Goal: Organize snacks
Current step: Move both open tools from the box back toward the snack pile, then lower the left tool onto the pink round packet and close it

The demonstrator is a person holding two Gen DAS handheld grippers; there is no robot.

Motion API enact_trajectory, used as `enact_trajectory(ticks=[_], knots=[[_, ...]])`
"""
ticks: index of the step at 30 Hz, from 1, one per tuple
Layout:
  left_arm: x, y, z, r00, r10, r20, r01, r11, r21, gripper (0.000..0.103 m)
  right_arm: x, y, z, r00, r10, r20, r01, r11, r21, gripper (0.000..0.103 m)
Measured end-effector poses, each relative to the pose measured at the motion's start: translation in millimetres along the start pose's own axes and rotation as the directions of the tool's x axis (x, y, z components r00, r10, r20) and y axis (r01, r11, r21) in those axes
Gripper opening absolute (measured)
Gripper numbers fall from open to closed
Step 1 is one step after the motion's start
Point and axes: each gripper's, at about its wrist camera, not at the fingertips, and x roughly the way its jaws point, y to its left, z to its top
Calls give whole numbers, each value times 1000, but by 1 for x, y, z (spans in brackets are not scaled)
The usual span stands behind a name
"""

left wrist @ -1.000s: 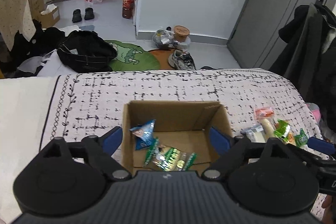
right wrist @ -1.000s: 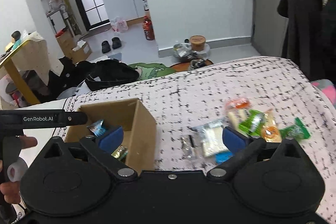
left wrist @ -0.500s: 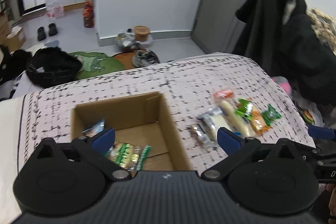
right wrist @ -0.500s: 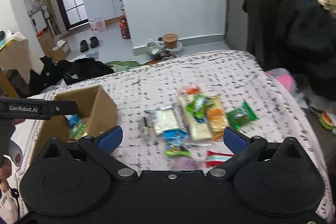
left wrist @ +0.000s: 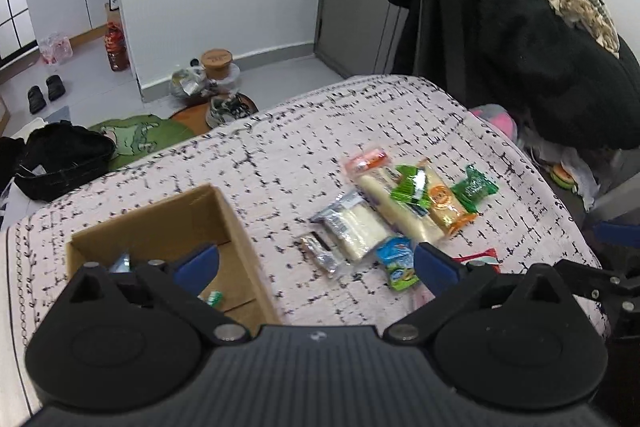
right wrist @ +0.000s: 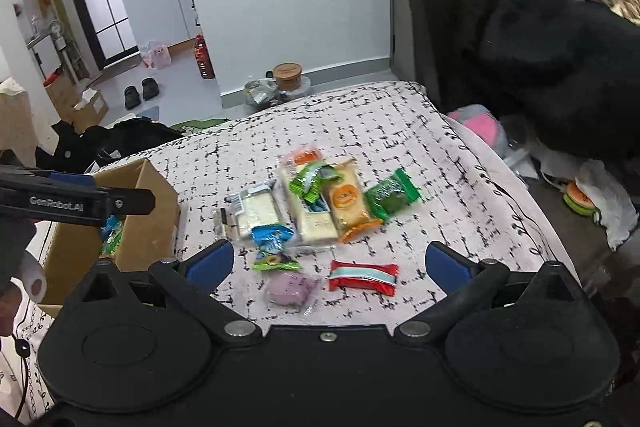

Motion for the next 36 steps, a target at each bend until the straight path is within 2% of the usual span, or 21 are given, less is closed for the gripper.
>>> enact_trajectory(ticks=[6, 14, 21, 27, 36], knots=[[18, -26, 0, 999, -18, -35, 17, 1000, -26, 103, -2, -16, -6, 1000, -11, -5, 12, 1000, 27, 103], [34, -49, -18, 993, -71, -98, 74, 997, 27, 103, 3, -25, -17, 1000, -10, -28, 10, 1000, 28, 103], [43, -58, -25, 991, -98, -95, 100, 995, 18, 102, 13, -32, -26, 999, -17, -50, 19, 999, 45, 101], [58, -64, -37, 985, -117, -126, 121, 992, 23, 100, 26, -37, -33, 996, -21, -89, 26, 998, 51, 87], [80, -76, -42, 980, -144, -136, 150, 988, 29, 91, 45, -39, -39, 991, -25, -131, 32, 998, 48, 76]])
